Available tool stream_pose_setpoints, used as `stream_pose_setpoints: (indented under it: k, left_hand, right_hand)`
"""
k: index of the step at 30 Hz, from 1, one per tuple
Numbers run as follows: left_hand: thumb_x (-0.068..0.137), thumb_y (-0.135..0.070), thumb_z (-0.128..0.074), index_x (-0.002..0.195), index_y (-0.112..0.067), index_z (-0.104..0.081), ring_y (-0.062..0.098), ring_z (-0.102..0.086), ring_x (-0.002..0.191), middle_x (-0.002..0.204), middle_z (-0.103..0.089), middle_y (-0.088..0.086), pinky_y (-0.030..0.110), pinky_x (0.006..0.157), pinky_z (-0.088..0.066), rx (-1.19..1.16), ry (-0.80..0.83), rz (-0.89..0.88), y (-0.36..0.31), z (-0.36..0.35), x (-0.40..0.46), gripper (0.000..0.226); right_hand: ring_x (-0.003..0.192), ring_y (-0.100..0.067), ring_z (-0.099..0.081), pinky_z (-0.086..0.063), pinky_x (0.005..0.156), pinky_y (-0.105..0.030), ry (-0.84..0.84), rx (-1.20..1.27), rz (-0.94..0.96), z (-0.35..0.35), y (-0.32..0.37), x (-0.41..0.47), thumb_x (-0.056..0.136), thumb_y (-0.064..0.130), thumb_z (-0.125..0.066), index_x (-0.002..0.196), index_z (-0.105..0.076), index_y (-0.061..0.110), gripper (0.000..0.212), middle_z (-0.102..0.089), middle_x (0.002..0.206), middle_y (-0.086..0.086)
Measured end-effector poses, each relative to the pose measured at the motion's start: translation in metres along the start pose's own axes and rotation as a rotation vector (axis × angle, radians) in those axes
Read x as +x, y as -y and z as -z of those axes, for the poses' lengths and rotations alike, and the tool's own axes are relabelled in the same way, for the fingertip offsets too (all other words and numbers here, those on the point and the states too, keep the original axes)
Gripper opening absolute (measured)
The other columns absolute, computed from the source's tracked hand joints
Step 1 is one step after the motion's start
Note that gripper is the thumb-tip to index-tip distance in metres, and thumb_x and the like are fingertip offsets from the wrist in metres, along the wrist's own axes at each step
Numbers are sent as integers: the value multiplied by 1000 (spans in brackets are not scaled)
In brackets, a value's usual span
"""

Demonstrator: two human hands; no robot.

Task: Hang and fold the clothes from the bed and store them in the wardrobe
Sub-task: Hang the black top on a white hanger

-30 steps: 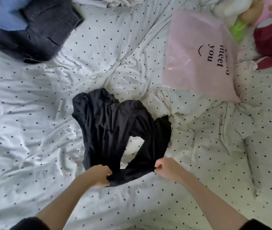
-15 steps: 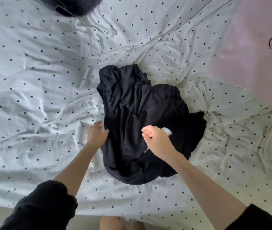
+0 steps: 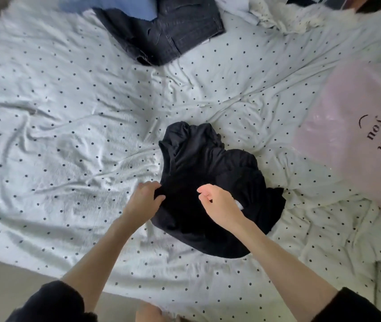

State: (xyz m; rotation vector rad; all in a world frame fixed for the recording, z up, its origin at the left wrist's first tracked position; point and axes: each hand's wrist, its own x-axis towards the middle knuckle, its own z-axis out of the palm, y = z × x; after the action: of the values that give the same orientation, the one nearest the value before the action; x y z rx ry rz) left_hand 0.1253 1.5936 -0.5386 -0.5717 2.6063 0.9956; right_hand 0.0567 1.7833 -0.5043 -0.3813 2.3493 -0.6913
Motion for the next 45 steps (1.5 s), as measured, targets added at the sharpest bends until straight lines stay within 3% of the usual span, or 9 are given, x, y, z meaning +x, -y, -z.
stream_pose_setpoints:
  k: [7, 12, 14, 20, 24, 31, 35, 40, 45]
  left_hand:
    - [93, -7, -52, 110, -5, -62, 24, -49, 98, 98, -53, 9, 34, 80, -44, 252, -182, -441, -58, 114, -87, 20]
    - [88, 0, -56, 101, -4, -68, 26, -52, 90, 92, -56, 12, 44, 68, -50, 330, -450, -525, -83, 198, -169, 18]
    - [86, 1, -58, 98, -2, -69, 27, -53, 89, 91, -57, 13, 45, 67, -49, 337, -555, -495, -81, 229, -203, 17]
    - [85, -5, -64, 91, -2, -68, 25, -50, 93, 91, -55, 5, 41, 76, -45, 271, -842, -306, -48, 294, -293, 7]
    - [85, -6, -65, 89, -5, -69, 20, -50, 91, 88, -50, -4, 36, 77, -45, 311, -1033, -206, -4, 342, -355, 6]
    - [84, 2, -60, 85, -7, -69, 17, -50, 87, 87, -51, -4, 22, 79, -37, 306, -1240, -84, 86, 425, -420, 14]
    - [81, 7, -58, 84, -7, -67, 14, -45, 82, 86, -50, -4, 23, 79, -35, 277, -1330, -18, 159, 479, -448, 17]
    - [82, 4, -61, 82, -6, -67, 23, -50, 81, 83, -52, 2, 28, 76, -36, 226, -1313, 129, 256, 523, -464, 12]
    - [81, 2, -65, 81, -5, -68, 27, -53, 83, 84, -54, 2, 31, 76, -38, 221, -1291, 182, 329, 569, -464, 7]
  right_hand:
    - [142, -11, -18, -19, 113, -29, 90, -208, 481, 50, 105, -34, 93, 8, -50, 147, -28, 28, 61, -26, 153, 6]
    - [112, -19, -55, -42, 90, -28, 131, -245, 580, 70, 174, -81, 89, 21, -57, 107, -62, 21, 18, -61, 117, 1]
    - [100, -17, -57, -42, 77, -26, 128, -256, 646, 74, 201, -105, 87, 29, -61, 89, -59, 25, 5, -63, 101, 4]
    - [66, -18, -50, -38, 62, -30, 2, -156, 847, 62, 291, -153, 85, 27, -64, 71, -52, 12, 23, -55, 69, -3]
    - [51, -5, -36, -30, 52, -22, -54, -122, 939, 38, 362, -177, 82, 28, -67, 59, -40, 25, 36, -41, 54, 11]
    - [50, -2, -42, -34, 52, -19, 7, -162, 998, -39, 463, -185, 77, 42, -70, 59, -51, 23, 32, -48, 54, 12]
    - [53, -10, -36, -26, 51, -28, -27, -520, 964, -89, 519, -169, 83, 41, -65, 54, -35, 18, 48, -36, 54, 7]
    - [99, -26, -58, -33, 85, -31, -211, -926, 971, -116, 599, -142, 88, 46, -56, 92, -68, 21, 28, -66, 95, -7]
    - [95, -23, -60, -31, 92, -33, -377, -1099, 1029, -138, 677, -117, 90, 58, -44, 95, -70, 16, 49, -69, 97, -7]
